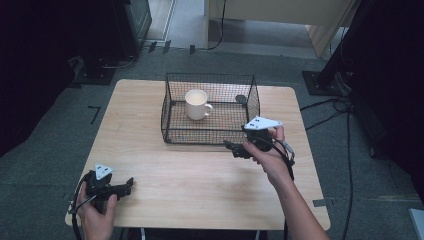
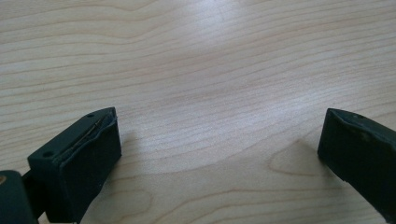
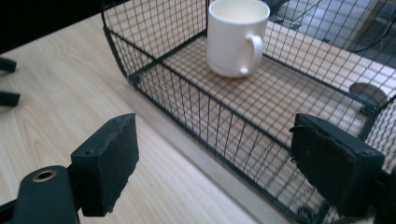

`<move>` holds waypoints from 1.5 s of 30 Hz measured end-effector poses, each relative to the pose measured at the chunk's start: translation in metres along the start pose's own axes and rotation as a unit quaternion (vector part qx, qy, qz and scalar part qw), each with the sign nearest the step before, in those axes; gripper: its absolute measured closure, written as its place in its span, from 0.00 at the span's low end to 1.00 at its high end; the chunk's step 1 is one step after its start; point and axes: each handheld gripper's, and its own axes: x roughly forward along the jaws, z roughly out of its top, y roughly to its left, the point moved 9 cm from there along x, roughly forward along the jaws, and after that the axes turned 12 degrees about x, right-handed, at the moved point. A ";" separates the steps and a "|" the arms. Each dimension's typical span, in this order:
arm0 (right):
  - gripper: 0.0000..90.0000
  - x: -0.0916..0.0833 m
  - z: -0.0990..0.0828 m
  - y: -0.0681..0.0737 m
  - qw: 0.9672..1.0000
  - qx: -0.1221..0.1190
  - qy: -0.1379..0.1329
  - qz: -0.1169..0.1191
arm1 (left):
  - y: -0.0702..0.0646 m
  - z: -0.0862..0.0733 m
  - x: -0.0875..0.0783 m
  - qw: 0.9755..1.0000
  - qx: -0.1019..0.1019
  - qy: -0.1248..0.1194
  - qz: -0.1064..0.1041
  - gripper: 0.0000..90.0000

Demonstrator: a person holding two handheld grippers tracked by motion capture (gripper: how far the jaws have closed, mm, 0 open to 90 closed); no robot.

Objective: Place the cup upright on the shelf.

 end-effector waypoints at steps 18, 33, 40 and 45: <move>0.17 -0.043 -0.064 -0.030 0.999 0.011 0.001 -0.030 | 0.000 0.000 0.000 1.000 0.000 0.000 0.000 0.00; 0.17 -0.058 -0.116 -0.071 0.996 0.050 0.002 -0.067 | 0.000 0.000 0.000 1.000 0.001 0.001 -0.001 0.00; 0.17 -0.066 -0.145 -0.093 0.993 0.072 0.019 -0.097 | 0.000 0.000 0.000 1.000 0.001 0.001 -0.001 0.00; 0.17 -0.072 -0.161 -0.103 0.990 0.079 0.028 -0.114 | 0.000 0.000 0.000 1.000 0.001 0.001 -0.001 0.00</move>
